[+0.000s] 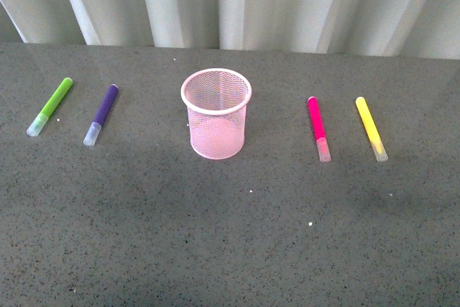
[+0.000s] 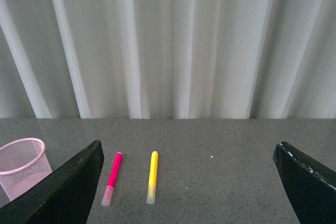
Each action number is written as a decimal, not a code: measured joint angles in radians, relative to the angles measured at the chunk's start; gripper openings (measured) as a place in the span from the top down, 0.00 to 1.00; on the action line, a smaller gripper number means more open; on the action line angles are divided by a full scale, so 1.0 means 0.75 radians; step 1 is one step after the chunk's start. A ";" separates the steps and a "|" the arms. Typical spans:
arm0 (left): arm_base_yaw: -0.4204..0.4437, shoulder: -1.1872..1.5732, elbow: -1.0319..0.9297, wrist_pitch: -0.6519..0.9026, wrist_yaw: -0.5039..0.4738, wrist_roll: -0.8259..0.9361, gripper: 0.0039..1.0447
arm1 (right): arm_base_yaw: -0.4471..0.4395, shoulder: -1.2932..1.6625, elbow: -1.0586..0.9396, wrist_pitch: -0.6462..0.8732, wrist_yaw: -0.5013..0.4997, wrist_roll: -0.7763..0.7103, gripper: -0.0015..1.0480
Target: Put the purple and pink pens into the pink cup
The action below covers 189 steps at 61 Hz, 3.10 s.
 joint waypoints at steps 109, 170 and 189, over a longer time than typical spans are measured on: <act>0.000 0.000 0.000 0.000 0.000 0.000 0.06 | 0.000 0.000 0.000 0.000 0.000 0.000 0.07; -0.066 2.521 1.619 -0.196 -0.055 0.183 0.06 | 0.001 0.000 0.000 0.000 -0.001 0.000 0.07; -0.076 2.804 1.846 -0.257 -0.077 0.181 0.06 | 0.001 0.000 0.000 0.000 -0.001 0.000 0.07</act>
